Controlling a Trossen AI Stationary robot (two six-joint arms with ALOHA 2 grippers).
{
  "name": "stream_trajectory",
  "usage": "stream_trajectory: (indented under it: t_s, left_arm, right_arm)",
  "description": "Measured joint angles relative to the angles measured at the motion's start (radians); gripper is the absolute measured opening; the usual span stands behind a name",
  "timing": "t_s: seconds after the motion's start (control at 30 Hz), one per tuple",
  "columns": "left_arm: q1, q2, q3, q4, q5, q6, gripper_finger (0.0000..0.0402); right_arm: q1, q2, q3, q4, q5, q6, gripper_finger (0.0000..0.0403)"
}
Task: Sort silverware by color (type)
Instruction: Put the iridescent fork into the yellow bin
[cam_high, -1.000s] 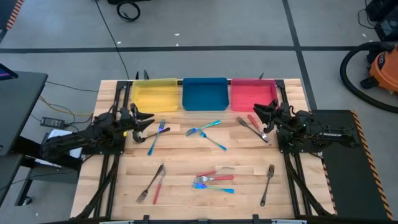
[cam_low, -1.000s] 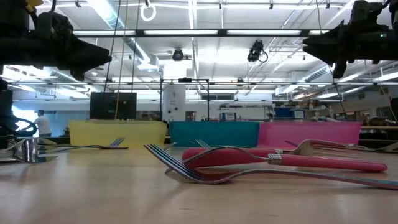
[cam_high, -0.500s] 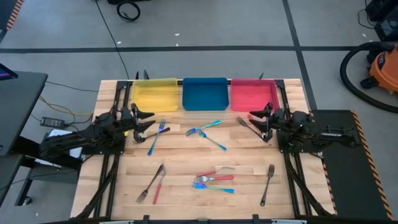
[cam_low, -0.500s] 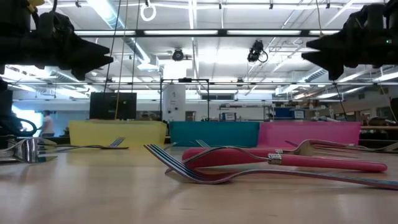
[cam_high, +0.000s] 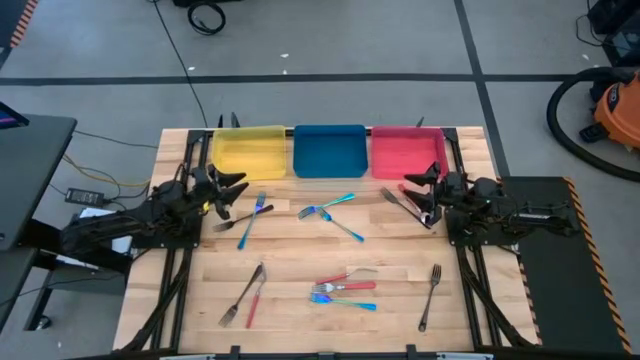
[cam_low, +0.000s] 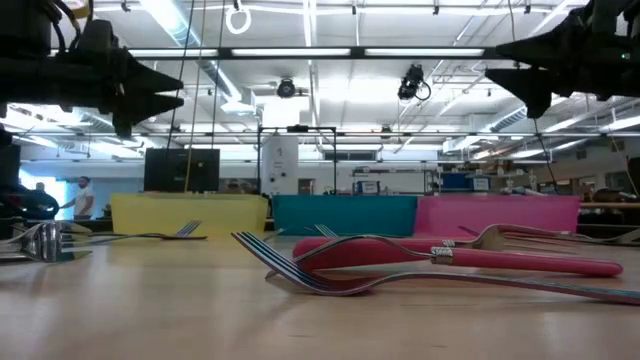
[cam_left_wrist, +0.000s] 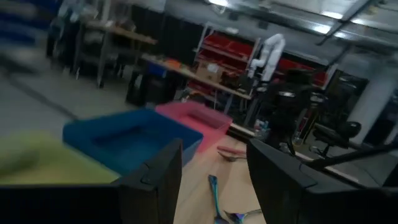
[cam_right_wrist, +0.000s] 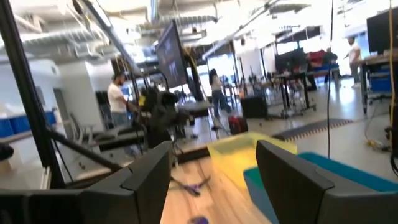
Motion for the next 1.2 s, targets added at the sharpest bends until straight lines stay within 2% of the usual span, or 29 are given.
stream_trajectory:
  t_s: [0.2, 0.33, 0.43, 0.53, 0.67, 0.77, 0.87, 1.03, 1.2]
  left_arm:
    - [0.0, 0.135, 0.0, -0.011, -0.001, -0.19, 0.0181]
    - [0.011, 0.236, 0.01, -0.031, 0.001, -0.226, 0.0181]
    - [0.043, 0.313, 0.072, -0.057, 0.029, -0.246, 0.0181]
    - [0.09, 0.391, 0.164, -0.113, 0.132, -0.184, 0.0181]
    - [0.153, 0.486, 0.325, -0.298, 0.264, -0.109, 0.0181]
    - [0.197, 0.552, 0.44, -0.466, 0.286, -0.01, 0.0181]
    - [0.249, 0.611, 0.517, -0.549, 0.295, 0.052, 0.0181]
    - [0.328, 0.707, 0.532, -0.566, 0.419, 0.052, 0.0181]
    - [0.365, 0.816, 0.509, -0.571, 0.434, 0.052, 0.0181]
  right_arm:
    - [0.0, 0.0, 0.0, 0.049, 0.003, -0.001, 0.0242]
    - [0.0, 0.0, 0.0, 0.113, 0.029, 0.014, 0.0242]
    - [0.0, 0.0, 0.0, 0.153, 0.03, 0.03, 0.0242]
    - [-0.001, 0.0, 0.0, 0.155, 0.03, 0.027, 0.0242]
    - [-0.001, 0.0, 0.0, 0.123, 0.03, 0.034, 0.0242]
    - [0.001, 0.0, 0.0, 0.076, 0.03, 0.037, 0.0242]
    - [0.001, 0.0, 0.0, 0.03, 0.03, 0.068, 0.0242]
    - [0.001, 0.002, 0.0, -0.048, 0.029, 0.133, 0.0242]
    - [0.001, 0.01, 0.0, -0.12, 0.029, 0.19, 0.0242]
